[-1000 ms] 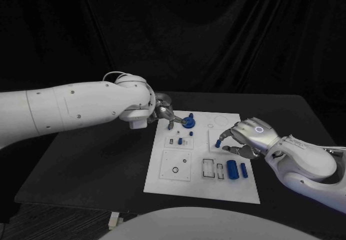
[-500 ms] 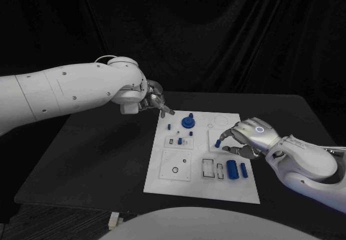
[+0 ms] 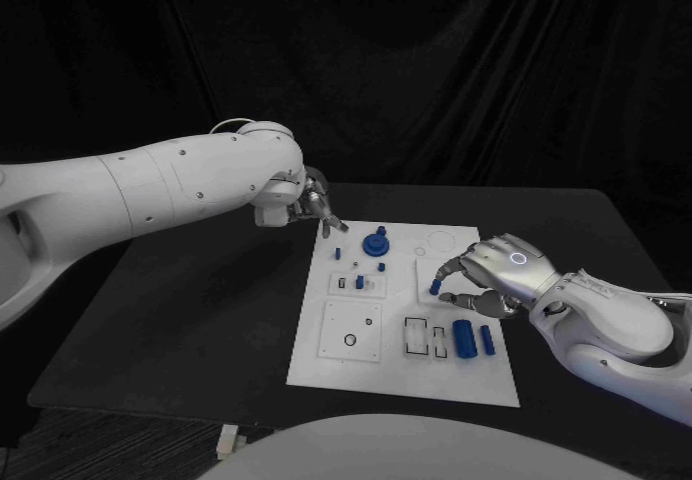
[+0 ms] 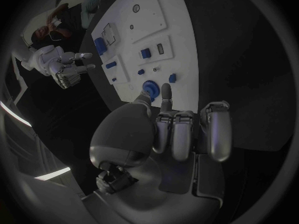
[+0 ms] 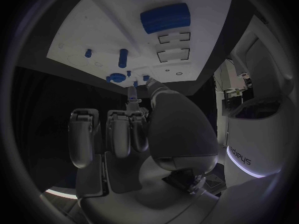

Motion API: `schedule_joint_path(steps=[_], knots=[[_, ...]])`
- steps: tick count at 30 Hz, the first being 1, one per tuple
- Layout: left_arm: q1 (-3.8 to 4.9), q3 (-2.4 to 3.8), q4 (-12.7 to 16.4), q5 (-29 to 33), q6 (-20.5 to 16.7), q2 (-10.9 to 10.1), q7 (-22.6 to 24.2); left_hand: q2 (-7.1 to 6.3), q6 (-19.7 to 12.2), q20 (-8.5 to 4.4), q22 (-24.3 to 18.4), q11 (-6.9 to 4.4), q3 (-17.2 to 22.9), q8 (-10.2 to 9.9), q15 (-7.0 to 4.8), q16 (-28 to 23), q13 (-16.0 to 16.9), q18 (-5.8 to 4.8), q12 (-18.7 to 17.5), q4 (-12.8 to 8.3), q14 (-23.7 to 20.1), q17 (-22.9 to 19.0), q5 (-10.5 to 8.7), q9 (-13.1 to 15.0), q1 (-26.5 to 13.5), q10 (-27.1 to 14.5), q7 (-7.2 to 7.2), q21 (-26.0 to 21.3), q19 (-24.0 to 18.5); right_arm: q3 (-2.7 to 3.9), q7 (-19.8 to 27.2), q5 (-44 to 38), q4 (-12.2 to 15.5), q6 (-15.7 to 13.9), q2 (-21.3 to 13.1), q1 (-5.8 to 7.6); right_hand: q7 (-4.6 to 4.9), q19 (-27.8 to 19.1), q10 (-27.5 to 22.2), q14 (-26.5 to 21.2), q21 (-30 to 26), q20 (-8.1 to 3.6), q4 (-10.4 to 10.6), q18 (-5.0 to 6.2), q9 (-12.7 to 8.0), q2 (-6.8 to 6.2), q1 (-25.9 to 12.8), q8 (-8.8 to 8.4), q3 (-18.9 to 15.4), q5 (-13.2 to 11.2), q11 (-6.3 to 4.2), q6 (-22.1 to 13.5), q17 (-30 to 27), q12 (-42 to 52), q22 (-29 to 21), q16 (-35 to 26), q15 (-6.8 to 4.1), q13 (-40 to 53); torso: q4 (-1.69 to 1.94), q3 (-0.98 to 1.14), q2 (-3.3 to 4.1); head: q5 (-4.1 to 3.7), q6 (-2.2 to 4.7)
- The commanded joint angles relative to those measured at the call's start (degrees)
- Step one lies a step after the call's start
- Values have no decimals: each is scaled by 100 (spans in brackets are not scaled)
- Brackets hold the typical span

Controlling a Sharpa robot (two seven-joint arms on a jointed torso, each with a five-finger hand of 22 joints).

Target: Assemble the parts on the task board

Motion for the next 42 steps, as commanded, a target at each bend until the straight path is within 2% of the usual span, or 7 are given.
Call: schedule_joint_path(steps=[1, 4, 11, 23, 27, 35, 42], knots=[[-94, 5, -203, -280, 151, 133, 91, -42, 42, 39, 1240, 60, -66, -54, 37, 15, 1504, -105, 20, 30, 595, 1510, -46, -27, -64, 600, 8, 7, 278, 3, 73, 16, 45, -218, -16, -10, -3, 540, 587, 537, 37, -22, 18, -14, -9, -7, -91, -8, -29, 3, -42, 55, 1172, 21, 1468, 39, -33, 1507, 2, 1, 7, -18, -1], [-154, 6, -374, -370, 89, 225, 105, -51, 48, 39, 1239, 60, -91, -67, 36, 15, 1504, -104, 20, 48, 595, 1510, -47, -41, -82, 600, 8, 4, 275, 3, 103, 28, 80, -290, -34, -10, -6, 560, 587, 539, 71, -22, 19, -23, -14, -19, -178, -6, -35, -38, -44, 64, 1180, 21, 1480, 45, -33, 1507, -1, 0, 2, -31, -1], [-212, 6, -658, -447, -44, 345, 113, -64, 68, 39, 1233, 59, -115, -71, 36, 15, 1504, -100, 20, 58, 595, 1510, -47, -49, -90, 600, 4, -18, 266, 3, 150, 37, 119, -422, -50, -10, -9, 598, 587, 542, 138, -25, 20, -41, -32, -67, -329, -16, -39, -179, -47, 51, 1190, 21, 1504, 53, -37, 1507, 1, 2, -2, -39, -1], [-338, 6, -862, -501, -76, 573, 148, -44, 128, 37, 1224, 46, -114, -50, 29, 15, 1504, -93, 20, 21, 595, 1510, -30, -31, -10, 600, -15, -47, 252, 3, 170, 75, 103, -405, -6, -11, -8, 601, 587, 538, 143, -26, 19, -43, -35, -65, -349, -17, -29, -225, -47, 52, 1166, 21, 1506, 41, -38, 1507, 1, 1, -7, -9, -1], [-389, 7, -967, -503, -76, 653, 206, -43, 123, 37, 1224, 46, -111, -54, 28, 15, 1504, -93, 20, 3, 595, 1510, -29, -29, 18, 600, -14, -46, 251, 3, 165, 78, 114, -388, 1, -11, -8, 600, 587, 537, 142, -26, 12, -42, -37, -53, -337, -18, -15, -228, -47, 50, 1159, 21, 1506, 38, -38, 1507, 0, 0, -6, -37, -1], [-441, 7, -1081, -504, -44, 739, 220, -48, 111, 37, 1218, 47, -108, -64, 28, 15, 1504, -88, 20, -25, 595, 1510, -25, -28, 56, 600, -11, -71, 242, 3, 165, 83, 111, -360, -2, -11, -9, 597, 587, 536, 136, -27, 9, -41, -38, -49, -330, -19, -9, -228, -46, 48, 1156, 21, 1504, 37, -38, 1507, 4, 0, -7, -35, -1], [-476, 7, -1210, -504, -6, 805, 197, -45, 105, 37, 1214, 48, -108, -69, 28, 15, 1504, -85, 20, -24, 595, 1510, -28, -29, 56, 600, -8, -85, 237, 3, 182, 102, 115, -361, 6, -11, -7, 599, 587, 535, 140, -27, 9, -42, -39, -48, -328, -19, -7, -229, -46, 47, 1152, 21, 1505, 35, -38, 1507, -9, 0, -6, -5, -1]])
